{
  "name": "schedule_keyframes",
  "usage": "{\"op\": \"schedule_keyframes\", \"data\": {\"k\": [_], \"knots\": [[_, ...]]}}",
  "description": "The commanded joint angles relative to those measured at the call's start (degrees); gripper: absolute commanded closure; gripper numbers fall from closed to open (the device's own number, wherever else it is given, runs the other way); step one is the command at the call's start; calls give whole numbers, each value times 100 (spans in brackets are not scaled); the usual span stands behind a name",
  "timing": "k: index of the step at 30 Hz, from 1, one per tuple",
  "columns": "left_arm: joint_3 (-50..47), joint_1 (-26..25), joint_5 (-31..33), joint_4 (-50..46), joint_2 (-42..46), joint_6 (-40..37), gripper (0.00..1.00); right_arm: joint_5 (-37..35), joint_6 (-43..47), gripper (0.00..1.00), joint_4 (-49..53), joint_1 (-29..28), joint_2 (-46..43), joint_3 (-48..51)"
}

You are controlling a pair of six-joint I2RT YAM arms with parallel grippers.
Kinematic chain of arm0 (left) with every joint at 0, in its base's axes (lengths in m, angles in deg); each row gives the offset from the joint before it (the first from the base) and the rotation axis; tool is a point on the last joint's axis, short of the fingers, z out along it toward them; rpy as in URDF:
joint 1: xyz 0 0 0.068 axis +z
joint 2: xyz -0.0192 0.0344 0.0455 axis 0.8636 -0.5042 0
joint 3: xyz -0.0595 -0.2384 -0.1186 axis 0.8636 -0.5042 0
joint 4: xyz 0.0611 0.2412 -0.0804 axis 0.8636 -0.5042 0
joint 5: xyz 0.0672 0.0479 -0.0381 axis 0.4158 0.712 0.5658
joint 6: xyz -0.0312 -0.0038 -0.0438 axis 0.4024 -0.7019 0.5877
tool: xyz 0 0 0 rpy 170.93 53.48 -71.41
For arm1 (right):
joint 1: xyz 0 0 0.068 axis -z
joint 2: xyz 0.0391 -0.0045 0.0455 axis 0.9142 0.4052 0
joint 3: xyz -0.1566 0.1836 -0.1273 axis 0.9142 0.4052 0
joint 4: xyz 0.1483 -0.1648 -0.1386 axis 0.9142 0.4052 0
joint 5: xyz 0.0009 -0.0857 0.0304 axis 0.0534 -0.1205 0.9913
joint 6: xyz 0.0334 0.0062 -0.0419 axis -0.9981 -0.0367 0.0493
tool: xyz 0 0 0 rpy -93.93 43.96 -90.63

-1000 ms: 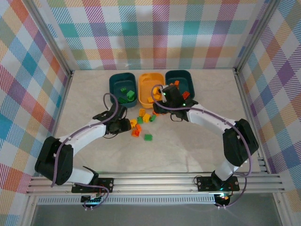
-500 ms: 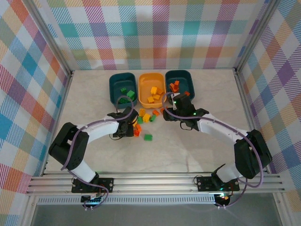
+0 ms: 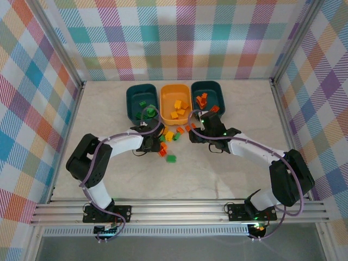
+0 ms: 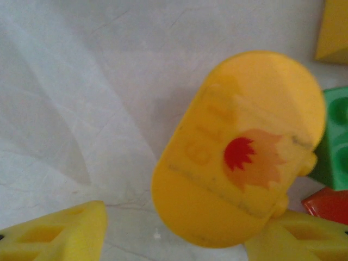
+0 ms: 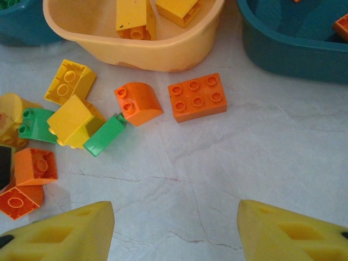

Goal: Sort the legos into containers by color

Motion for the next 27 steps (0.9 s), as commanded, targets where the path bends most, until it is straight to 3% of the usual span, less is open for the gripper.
{"op": "schedule_keyframes", "data": {"k": [1,8,24,27], "knots": [[188,-7,-118,274,-22,-264,34,140,-80,38,-174,18,-98,75],[381,3,-5,394,-33,-459,30,196,-117,38,-194,18,30,57],[522,164,192,55,-408,-38,47,157,-111,39,-226,10,69,66],[401,239,76,65,-317,81,46,159,-112,39,-228,18,96,64]]}}
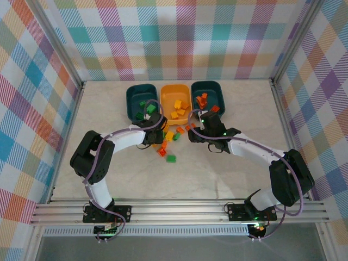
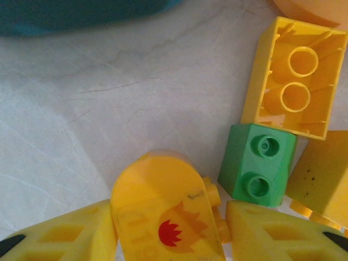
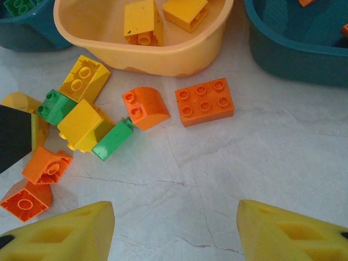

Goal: Sort the legos into containers by color

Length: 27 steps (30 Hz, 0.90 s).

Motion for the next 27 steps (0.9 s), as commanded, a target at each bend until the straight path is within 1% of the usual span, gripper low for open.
{"op": "schedule_keyframes", "data": {"k": [1,3,7,13,16,17,20,21,24,27], "knots": [[-187,148,-17,-277,40,215,46,70,-72,39,-130,18,83,61],[-291,174,-162,-151,141,214,44,80,-80,39,-128,18,100,61],[-261,259,-129,-143,30,168,43,91,-80,39,-132,18,128,44],[-257,553,-573,242,-101,139,43,64,-80,39,-137,18,127,54],[-126,553,-562,275,-158,13,46,50,-72,39,-136,20,149,53],[-61,554,-551,224,-197,1,48,44,-72,39,-136,18,149,53],[-16,558,-632,153,-163,14,59,10,-60,39,-137,17,123,70],[-15,547,-656,116,-81,35,62,-14,-65,39,-146,18,114,78],[77,448,-673,-50,348,36,66,-111,-101,39,-205,18,96,120],[482,317,-661,-271,608,-97,69,-379,-243,40,-172,18,196,106]]}}
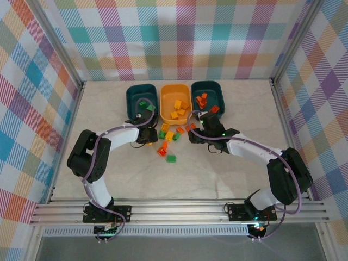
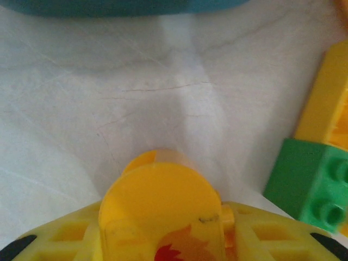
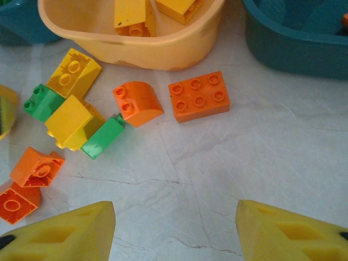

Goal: Sort the legos into containers by color

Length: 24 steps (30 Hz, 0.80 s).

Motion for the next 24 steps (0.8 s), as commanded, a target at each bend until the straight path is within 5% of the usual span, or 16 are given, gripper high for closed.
{"op": "schedule_keyframes", "data": {"k": [1,19,24], "knots": [[715,-150,-115,-274,428,-146,70,-433,-253,40,21,32,170,-23],[6298,-148,-1000,-2152,-3460,-594,72,-573,-690,40,-175,545,-329,430],[6554,-142,-920,-2228,-3581,-769,57,-460,-643,39,-178,543,-262,393]]}}
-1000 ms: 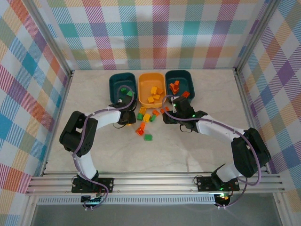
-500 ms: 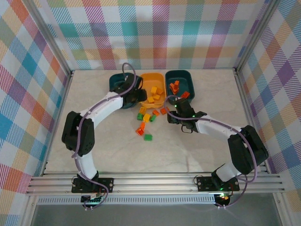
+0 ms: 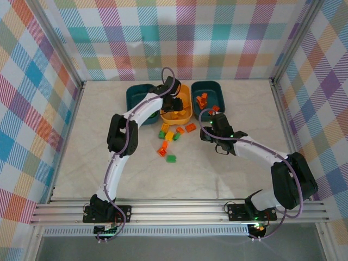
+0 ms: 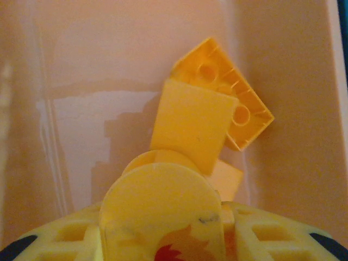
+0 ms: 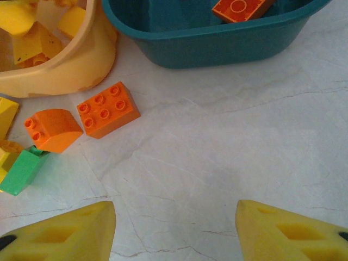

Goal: Sort the legos into containers by color

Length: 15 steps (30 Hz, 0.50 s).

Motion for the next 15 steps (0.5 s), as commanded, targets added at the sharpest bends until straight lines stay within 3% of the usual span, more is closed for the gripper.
{"op": "schedule_keyframes", "data": {"k": [1,5,9,15], "knots": [[326,-16,-23,-324,93,-259,49,100,35,39,-65,4,79,-105],[162,-25,-222,-268,416,-271,29,42,12,36,-97,6,16,-58],[-695,-77,-486,266,1370,-233,16,250,-6,36,-269,-5,-43,29],[-3742,-49,58,1683,3757,417,4,390,92,35,-478,-375,159,-34]]}}
